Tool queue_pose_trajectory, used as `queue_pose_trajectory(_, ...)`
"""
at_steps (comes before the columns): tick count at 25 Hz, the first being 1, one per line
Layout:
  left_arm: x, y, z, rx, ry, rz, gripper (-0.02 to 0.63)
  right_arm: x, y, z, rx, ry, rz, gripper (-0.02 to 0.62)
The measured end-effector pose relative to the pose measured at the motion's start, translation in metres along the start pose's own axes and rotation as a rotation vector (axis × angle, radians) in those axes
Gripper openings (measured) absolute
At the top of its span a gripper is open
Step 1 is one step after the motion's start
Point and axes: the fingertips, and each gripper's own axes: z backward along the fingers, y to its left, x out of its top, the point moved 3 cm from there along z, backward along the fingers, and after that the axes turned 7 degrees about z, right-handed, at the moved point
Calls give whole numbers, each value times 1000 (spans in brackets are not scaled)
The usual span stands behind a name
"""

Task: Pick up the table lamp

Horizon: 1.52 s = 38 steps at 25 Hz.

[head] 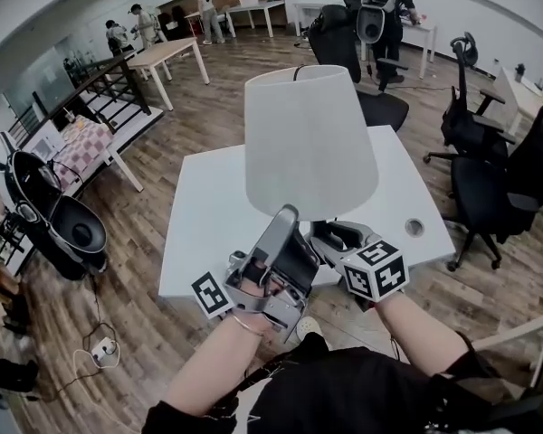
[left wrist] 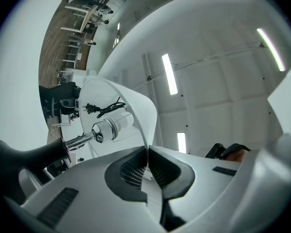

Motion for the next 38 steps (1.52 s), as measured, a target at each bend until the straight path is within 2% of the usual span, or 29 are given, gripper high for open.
queue_pose_trajectory(11,-38,-67,-21,-54,36,-97,18,38,28,59,-6,-125,65,183)
queue_pose_trajectory(20,-41,-119,-11,-89,61,-163,18,65,68,70,-2,-206,113,183)
queue_pose_trajectory(28,-43,-166,29,-67,75,-166,18,57,137,77,8,-209,68,183)
queue_pose_trajectory(38,-67,-211,81,-28,96,-149,18,32,214,95,2,-189,25,183)
